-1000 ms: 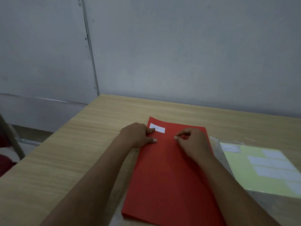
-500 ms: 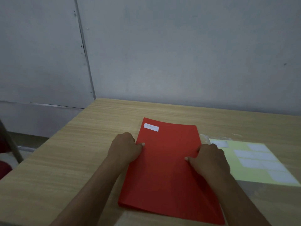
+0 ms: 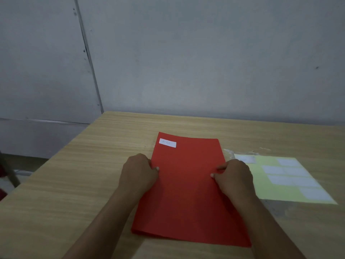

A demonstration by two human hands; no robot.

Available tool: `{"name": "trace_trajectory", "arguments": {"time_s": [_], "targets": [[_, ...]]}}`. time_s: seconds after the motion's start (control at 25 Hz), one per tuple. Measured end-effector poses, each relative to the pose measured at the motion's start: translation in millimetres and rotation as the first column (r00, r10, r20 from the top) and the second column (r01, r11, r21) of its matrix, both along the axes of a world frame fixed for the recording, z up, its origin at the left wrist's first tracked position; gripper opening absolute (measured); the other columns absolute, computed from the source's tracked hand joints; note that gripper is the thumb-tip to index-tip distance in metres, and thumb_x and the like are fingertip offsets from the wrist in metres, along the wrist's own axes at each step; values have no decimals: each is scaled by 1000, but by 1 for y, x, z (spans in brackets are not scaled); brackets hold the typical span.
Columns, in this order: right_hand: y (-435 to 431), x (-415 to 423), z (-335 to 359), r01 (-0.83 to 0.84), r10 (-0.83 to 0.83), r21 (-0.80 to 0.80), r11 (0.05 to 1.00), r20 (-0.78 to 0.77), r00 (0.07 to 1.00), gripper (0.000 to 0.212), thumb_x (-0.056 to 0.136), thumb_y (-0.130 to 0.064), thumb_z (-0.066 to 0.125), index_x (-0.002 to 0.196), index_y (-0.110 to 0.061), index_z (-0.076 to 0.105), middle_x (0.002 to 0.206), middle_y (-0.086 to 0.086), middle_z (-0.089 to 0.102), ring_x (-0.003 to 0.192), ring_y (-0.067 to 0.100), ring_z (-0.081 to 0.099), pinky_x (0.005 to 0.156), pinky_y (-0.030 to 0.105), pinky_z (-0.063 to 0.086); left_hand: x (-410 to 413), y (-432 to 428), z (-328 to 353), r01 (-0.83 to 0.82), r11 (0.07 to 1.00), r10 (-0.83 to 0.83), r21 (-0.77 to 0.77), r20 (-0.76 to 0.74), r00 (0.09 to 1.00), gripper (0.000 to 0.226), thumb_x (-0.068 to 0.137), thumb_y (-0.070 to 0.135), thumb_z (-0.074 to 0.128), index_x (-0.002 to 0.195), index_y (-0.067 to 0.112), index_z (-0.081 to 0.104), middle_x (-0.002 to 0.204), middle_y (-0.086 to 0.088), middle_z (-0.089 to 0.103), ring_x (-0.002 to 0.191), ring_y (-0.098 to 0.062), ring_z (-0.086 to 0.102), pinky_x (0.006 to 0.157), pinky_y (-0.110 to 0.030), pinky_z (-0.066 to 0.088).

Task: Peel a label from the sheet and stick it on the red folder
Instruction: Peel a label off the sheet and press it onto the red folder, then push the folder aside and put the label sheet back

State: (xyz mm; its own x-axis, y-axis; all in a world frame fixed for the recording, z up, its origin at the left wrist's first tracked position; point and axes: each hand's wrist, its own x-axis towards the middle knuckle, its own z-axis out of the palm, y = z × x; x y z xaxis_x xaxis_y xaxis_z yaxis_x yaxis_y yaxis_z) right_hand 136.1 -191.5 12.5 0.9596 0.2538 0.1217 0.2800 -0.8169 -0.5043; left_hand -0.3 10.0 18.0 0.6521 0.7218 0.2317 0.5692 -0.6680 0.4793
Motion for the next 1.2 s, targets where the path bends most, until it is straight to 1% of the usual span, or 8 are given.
{"name": "trace_trajectory", "arguments": {"time_s": [0.08, 0.16, 0.28, 0.56, 0.72, 0.84, 1.0, 1.2], "targets": [[7, 4, -2, -13, 13, 45, 999, 5, 1000, 30, 72, -32, 83, 100, -23, 78, 104, 2, 75, 101, 23, 68, 82, 26, 46, -1, 4, -2, -13, 1000, 13, 4, 36, 999, 28, 80, 32, 71, 91, 6, 74, 86, -9, 72, 87, -27, 67, 70, -29, 47], [20, 8, -2, -48, 49, 86, 995, -2, 999, 26, 72, -27, 83, 97, -20, 79, 98, 1, 77, 94, 19, 70, 74, 21, 41, 0, 14, -5, -30, 1000, 30, 8, 64, 997, 29, 81, 29, 70, 95, 4, 74, 93, -12, 72, 92, -29, 66, 77, -33, 50], [49, 15, -1, -118, 121, 159, 980, -14, 993, 23, 72, -23, 84, 93, -15, 80, 96, 5, 78, 92, 20, 71, 80, 24, 47, 3, 36, -9, -63, 998, 62, 10, 95, 994, 29, 83, 24, 69, 100, 0, 72, 102, -17, 71, 101, -33, 63, 86, -37, 51], [125, 22, -7, -223, 217, 198, 955, 51, 975, 28, 74, -28, 82, 98, -13, 79, 102, 8, 76, 101, 26, 68, 92, 31, 51, 6, 110, -12, -103, 995, 102, 8, 106, 989, 36, 87, 23, 66, 114, -1, 67, 105, -23, 66, 100, -34, 62, 86, -36, 48], [163, 26, -11, -246, 240, 196, 949, 53, 969, 28, 78, -30, 79, 99, -13, 78, 107, 10, 72, 105, 31, 63, 94, 38, 50, 5, 148, -13, -125, 992, 128, -27, 132, 983, 44, 89, 25, 65, 126, 1, 61, 115, -20, 63, 107, -31, 61, 89, -32, 45], [184, 29, -13, -256, 247, 175, 951, 72, 966, 28, 80, -33, 77, 101, -14, 77, 109, 11, 70, 105, 32, 62, 93, 39, 50, 7, 168, -14, -137, 990, 138, -14, 111, 984, 43, 90, 26, 64, 126, 1, 62, 117, -20, 63, 109, -31, 60, 91, -32, 44], [201, 29, -15, -253, 239, 164, 953, 98, 966, 30, 80, -37, 76, 102, -17, 77, 109, 10, 69, 104, 33, 63, 91, 41, 51, 9, 185, -14, -165, 986, 164, -7, 109, 980, 40, 92, 26, 62, 123, 0, 63, 113, -18, 59, 105, -31, 58, 88, -32, 43], [210, 26, -21, -221, 203, 123, 967, 148, 968, 33, 81, -44, 72, 106, -23, 77, 117, 7, 64, 110, 31, 58, 93, 40, 49, 12, 199, -15, -169, 985, 170, -19, 110, 979, 40, 91, 26, 64, 121, -1, 64, 115, -19, 59, 108, -33, 58, 90, -34, 43]]}}
